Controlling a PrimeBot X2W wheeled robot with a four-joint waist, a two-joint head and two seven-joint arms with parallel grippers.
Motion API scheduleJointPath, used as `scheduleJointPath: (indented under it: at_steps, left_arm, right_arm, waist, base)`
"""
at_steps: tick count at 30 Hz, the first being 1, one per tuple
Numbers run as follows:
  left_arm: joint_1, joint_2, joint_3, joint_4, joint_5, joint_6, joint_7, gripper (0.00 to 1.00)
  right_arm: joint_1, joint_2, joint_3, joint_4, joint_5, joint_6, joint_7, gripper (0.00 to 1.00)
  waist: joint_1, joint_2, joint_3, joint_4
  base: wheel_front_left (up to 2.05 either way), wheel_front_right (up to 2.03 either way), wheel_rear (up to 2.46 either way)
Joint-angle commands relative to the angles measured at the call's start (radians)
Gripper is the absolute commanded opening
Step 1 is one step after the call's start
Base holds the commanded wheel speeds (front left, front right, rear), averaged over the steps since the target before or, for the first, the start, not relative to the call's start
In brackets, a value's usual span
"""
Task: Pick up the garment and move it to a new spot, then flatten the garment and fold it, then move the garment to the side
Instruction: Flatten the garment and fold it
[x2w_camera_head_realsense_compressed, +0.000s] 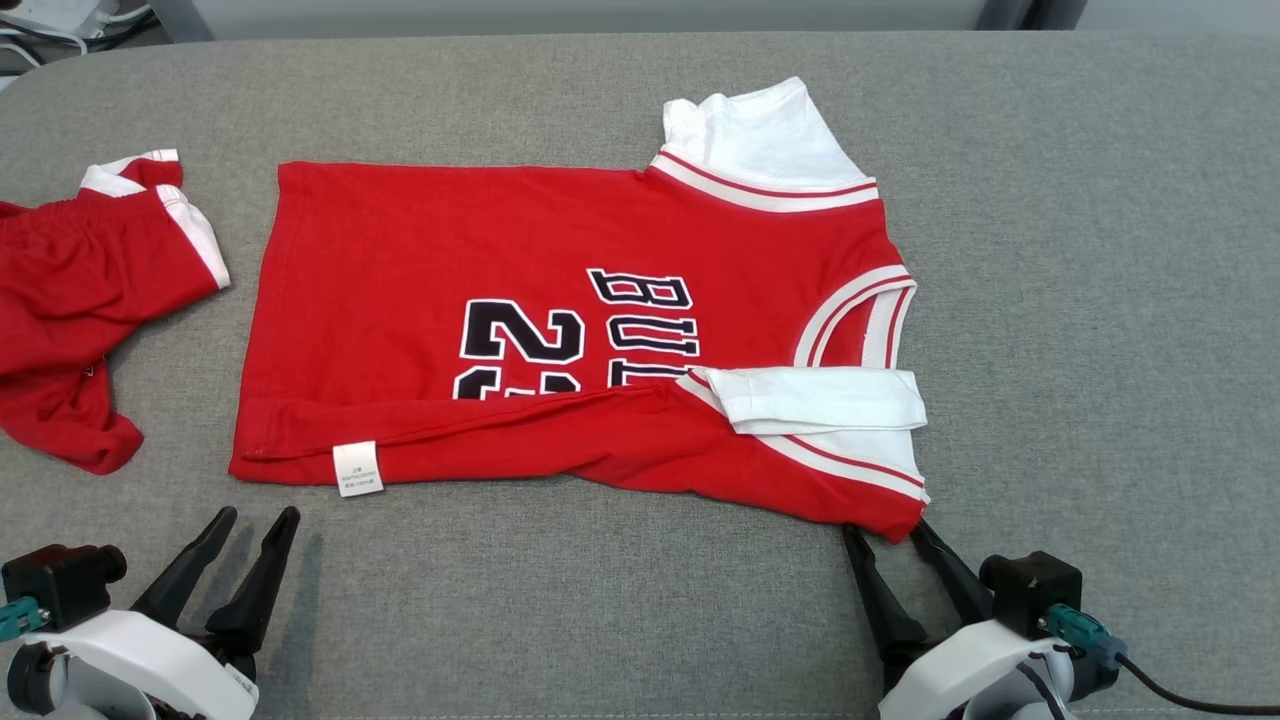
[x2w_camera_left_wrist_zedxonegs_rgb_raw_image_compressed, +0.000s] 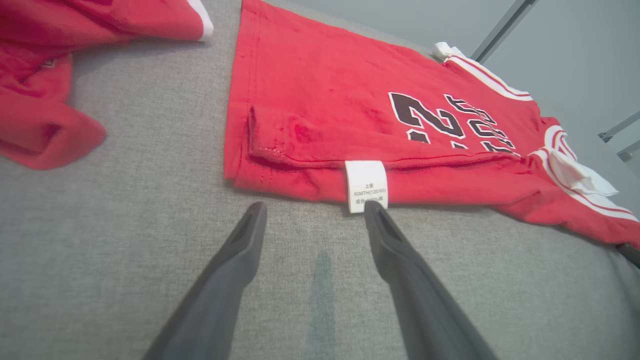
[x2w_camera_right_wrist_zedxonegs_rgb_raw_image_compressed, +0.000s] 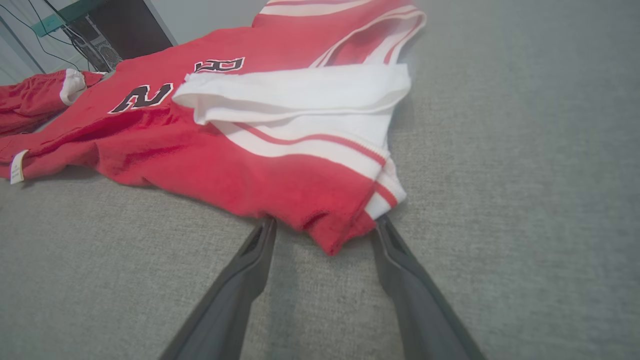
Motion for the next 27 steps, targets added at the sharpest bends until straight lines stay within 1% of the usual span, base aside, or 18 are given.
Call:
scheduleJointPath:
  at_steps: [1, 2, 3, 4, 12, 15, 16, 17, 18, 27]
  left_arm:
    - [-0.010, 0.038, 0.047, -0.015, 0.007, 0.000, -0.013, 1.00]
    - [-0.011, 0.038, 0.048, -0.016, 0.006, 0.000, -0.013, 1.00]
    - [-0.011, 0.038, 0.049, -0.017, 0.007, 0.000, -0.013, 1.00]
    - [-0.012, 0.039, 0.048, -0.017, 0.007, 0.000, -0.013, 1.00]
    - [-0.027, 0.052, 0.039, -0.015, 0.010, 0.000, -0.013, 1.00]
    - [-0.030, 0.053, 0.033, -0.015, 0.014, 0.000, -0.013, 1.00]
    - [-0.030, 0.052, 0.030, -0.017, 0.016, 0.000, -0.013, 1.00]
    - [-0.029, 0.049, 0.027, -0.019, 0.015, 0.000, -0.013, 1.00]
    - [-0.028, 0.049, 0.024, -0.019, 0.016, 0.000, -0.013, 1.00]
    - [-0.030, 0.043, 0.003, -0.028, 0.020, 0.000, -0.013, 1.00]
  right_arm:
    - [-0.014, -0.004, 0.028, -0.012, 0.000, -0.001, -0.011, 0.49]
    - [-0.016, -0.004, 0.028, -0.010, -0.004, -0.001, -0.012, 0.33]
    - [-0.017, -0.004, 0.028, -0.008, -0.006, -0.001, -0.012, 0.11]
    - [-0.019, -0.004, 0.027, -0.006, -0.008, -0.001, -0.013, 0.00]
    - [-0.014, -0.004, -0.001, -0.013, -0.026, -0.001, -0.014, 0.00]
    - [-0.009, -0.004, -0.003, -0.020, -0.017, -0.001, -0.014, 0.00]
    - [-0.008, -0.004, -0.003, -0.021, -0.016, -0.001, -0.014, 0.18]
    - [-0.006, -0.004, 0.000, -0.023, -0.011, -0.001, -0.014, 0.48]
    - [-0.005, -0.004, 0.002, -0.025, -0.008, -0.001, -0.014, 0.99]
    - [0.008, -0.004, 0.019, -0.069, 0.013, -0.001, -0.014, 1.00]
  waist:
    - [0.0000, 0.0000, 0.001, 0.001]
    - [0.0000, 0.0000, 0.001, 0.001]
    - [0.0000, 0.0000, 0.001, 0.001]
    - [0.0000, 0.0000, 0.002, 0.002]
    - [0.0000, 0.0000, -0.003, -0.005]
    - [0.0000, 0.0000, 0.000, -0.008]
    - [0.0000, 0.0000, 0.001, -0.009]
    - [0.0000, 0.0000, 0.003, -0.009]
    - [0.0000, 0.0000, 0.004, -0.009]
    - [0.0000, 0.0000, 0.009, -0.009]
  base:
    - [0.00, 0.00, 0.00]
    - [0.00, 0.00, 0.00]
    - [0.00, 0.00, 0.00]
    - [0.00, 0.00, 0.00]
    - [0.00, 0.00, 0.00]
    - [0.00, 0.00, 0.00]
    - [0.00, 0.00, 0.00]
    - [0.00, 0.00, 0.00]
    - [0.00, 0.00, 0.00]
    - [0.00, 0.00, 0.00]
